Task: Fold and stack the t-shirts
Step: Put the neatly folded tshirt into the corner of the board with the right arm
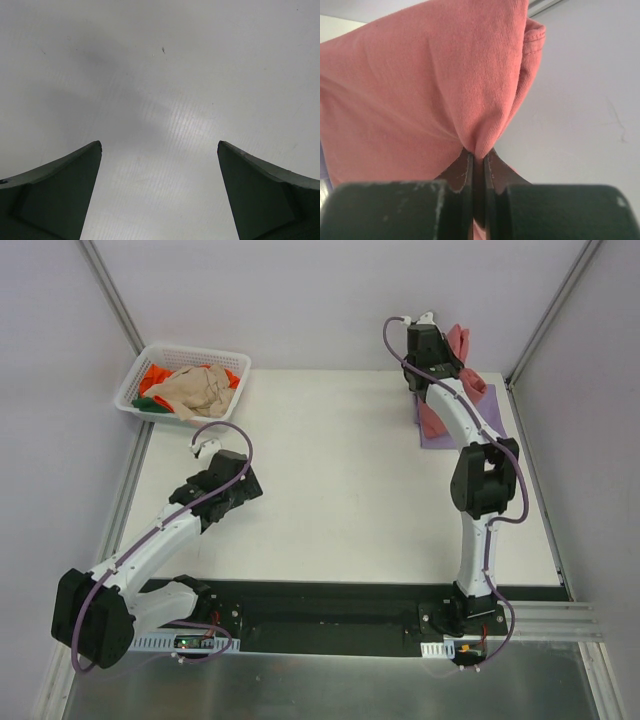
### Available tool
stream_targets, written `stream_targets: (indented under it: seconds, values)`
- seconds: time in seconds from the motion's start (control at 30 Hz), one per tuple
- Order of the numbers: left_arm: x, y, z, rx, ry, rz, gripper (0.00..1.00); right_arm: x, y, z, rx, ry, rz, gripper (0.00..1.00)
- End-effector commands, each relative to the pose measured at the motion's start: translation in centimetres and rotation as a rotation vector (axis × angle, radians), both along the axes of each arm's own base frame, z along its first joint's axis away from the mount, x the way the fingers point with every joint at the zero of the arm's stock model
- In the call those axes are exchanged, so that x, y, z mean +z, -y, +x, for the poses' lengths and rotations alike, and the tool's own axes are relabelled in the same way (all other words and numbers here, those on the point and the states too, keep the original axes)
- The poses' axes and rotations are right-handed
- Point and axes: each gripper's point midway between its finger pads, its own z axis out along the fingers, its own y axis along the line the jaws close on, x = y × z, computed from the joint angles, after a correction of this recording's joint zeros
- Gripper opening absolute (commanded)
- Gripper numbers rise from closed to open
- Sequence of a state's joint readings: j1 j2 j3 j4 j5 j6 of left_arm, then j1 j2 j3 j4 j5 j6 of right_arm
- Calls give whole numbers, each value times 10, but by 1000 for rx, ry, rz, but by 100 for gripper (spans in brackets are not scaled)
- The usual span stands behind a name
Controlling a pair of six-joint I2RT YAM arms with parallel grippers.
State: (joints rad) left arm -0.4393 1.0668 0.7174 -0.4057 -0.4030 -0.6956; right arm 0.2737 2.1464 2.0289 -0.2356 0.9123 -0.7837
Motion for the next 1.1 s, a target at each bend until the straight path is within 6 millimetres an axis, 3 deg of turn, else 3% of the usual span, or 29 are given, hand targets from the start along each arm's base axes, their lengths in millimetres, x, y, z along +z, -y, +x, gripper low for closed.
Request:
stream_targets:
  seconds: [0.0, 0.2, 0.53, 0.83, 1.07]
  values:
    - [12, -1, 8, 6, 27, 20, 99, -4, 3, 11, 19, 40, 89, 0]
    - [8, 1, 10, 1, 10, 26, 99, 1, 3, 16, 20, 63, 108, 0]
    - [9, 2, 9, -5, 10, 20, 99, 54, -16, -6, 38, 128, 135, 0]
    - [9, 2, 6, -9, 14, 10, 99, 74, -40, -12, 60, 165, 163, 0]
    - [8, 1, 6, -6, 13, 15, 99, 78, -49, -11, 58, 179, 188, 1]
